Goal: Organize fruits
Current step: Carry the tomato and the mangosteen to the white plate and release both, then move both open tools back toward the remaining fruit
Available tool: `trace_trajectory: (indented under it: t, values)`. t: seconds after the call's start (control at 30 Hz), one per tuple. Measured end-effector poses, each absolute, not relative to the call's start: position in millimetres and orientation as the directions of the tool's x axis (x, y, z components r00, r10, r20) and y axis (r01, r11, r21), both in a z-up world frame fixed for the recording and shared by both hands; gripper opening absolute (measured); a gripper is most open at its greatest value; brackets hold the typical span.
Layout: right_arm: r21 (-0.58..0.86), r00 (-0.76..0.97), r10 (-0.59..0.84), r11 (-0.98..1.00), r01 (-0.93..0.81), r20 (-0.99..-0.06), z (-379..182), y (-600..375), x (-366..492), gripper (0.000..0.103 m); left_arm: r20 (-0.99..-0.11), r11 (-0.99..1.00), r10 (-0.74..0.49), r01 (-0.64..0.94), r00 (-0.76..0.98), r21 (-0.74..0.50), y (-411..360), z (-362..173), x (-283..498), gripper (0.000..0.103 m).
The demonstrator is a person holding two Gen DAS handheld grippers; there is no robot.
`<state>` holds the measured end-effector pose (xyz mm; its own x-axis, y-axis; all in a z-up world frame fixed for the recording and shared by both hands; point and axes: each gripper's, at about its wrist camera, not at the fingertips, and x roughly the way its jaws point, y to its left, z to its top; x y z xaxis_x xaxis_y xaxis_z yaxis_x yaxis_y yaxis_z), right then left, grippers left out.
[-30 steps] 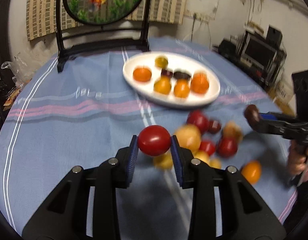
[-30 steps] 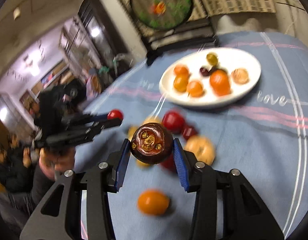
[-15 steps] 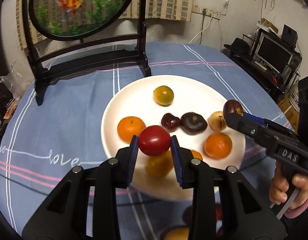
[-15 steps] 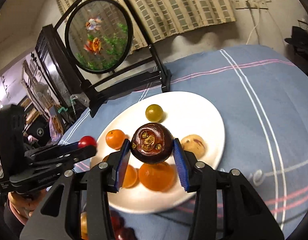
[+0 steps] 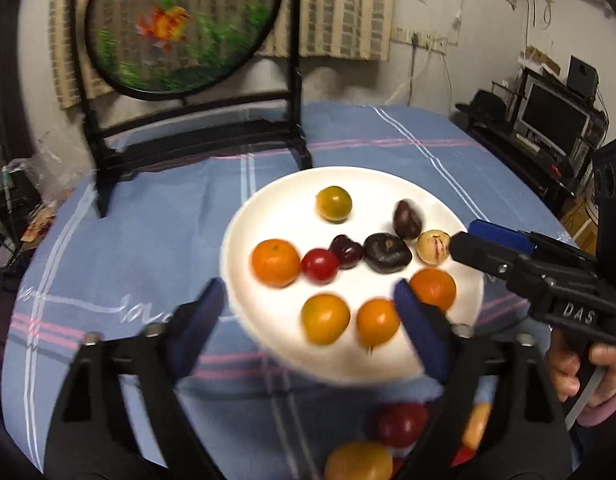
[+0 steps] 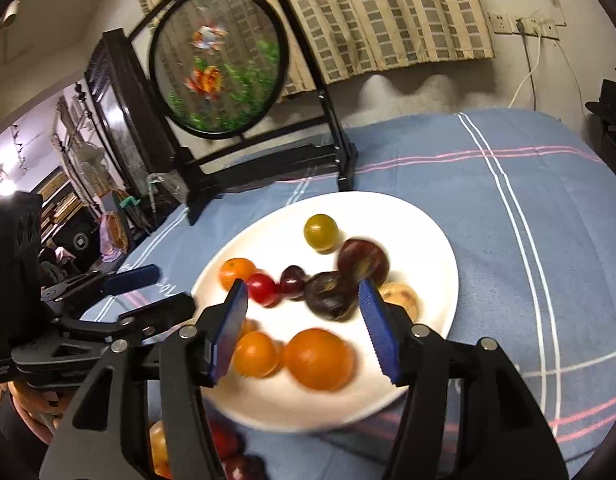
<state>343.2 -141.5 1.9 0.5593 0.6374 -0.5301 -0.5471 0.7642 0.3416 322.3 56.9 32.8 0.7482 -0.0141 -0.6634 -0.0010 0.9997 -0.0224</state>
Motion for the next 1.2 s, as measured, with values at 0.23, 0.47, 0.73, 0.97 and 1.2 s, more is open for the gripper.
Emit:
trace_trajectory:
  t: [0.23,0.47,0.73,0.97,1.2]
  values:
    - [0.278,0.523,0.654,0.731,-0.623,-0.547,0.1,-158.9,277.6,0.062,-0.590,0.995,-0.017,-0.045,0.807,-0.089,70.6,30.4,229.9,0.101]
    - [0.283,0.429,0.693,0.665,-0.691,-0.580,-15.7,-173.8,226.5,0.063,-0.604,0.992,0.035,-0.102,0.797,-0.076,78.0,-1.1,192.2,0.101]
    - [0.269,0.326,0.696,0.600,-0.754,-0.640,-28.0,-165.0,188.8,0.063,-0.596,0.984,0.064,-0.151,0.800,-0.096,86.0,-0.6,182.0,0.101]
    - [0.239,0.309,0.652,0.612,-0.754,-0.693,-36.6,-158.0,186.6,0.063,-0.577,0.990,0.100,-0.140,0.810,-0.024,72.3,0.7,179.9,0.101]
    - [0.189,0.271,0.617,0.575,-0.796,-0.739,-44.5,-145.6,175.9,0.063,-0.592,0.989,0.103,-0.148,0.799,-0.027,75.3,-0.5,181.2,0.101]
